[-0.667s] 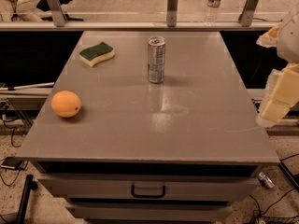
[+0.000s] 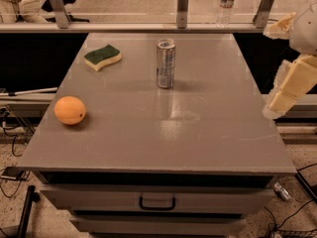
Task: Pick redbull can
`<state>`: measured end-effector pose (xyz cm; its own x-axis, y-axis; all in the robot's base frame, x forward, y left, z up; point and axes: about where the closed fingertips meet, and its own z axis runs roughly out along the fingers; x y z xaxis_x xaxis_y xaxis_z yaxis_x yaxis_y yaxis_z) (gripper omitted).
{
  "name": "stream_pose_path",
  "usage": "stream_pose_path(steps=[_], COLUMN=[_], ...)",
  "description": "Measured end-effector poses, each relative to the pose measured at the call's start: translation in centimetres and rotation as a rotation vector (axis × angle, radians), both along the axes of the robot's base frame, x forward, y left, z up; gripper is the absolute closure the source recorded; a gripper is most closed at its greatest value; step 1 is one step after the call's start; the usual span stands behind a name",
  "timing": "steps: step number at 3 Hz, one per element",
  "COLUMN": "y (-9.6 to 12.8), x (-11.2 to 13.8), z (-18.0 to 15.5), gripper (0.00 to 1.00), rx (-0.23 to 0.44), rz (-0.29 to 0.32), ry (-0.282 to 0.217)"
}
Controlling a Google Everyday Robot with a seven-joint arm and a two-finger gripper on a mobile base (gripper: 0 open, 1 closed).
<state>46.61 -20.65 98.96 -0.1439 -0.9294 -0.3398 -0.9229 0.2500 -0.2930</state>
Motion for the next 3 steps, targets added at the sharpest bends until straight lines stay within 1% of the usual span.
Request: stream_pose_path(steps=[1, 2, 3], y=[3.0, 6.8, 10.6], x=[4.3, 8.7, 12.5], z=[1.4, 2.7, 3.4], gripper=[0.00, 0.00, 0.00], rx=[0.155, 0.275, 0.365], rz=[0.050, 0.075, 0.088], ry=[-0.080, -0.157, -0.190])
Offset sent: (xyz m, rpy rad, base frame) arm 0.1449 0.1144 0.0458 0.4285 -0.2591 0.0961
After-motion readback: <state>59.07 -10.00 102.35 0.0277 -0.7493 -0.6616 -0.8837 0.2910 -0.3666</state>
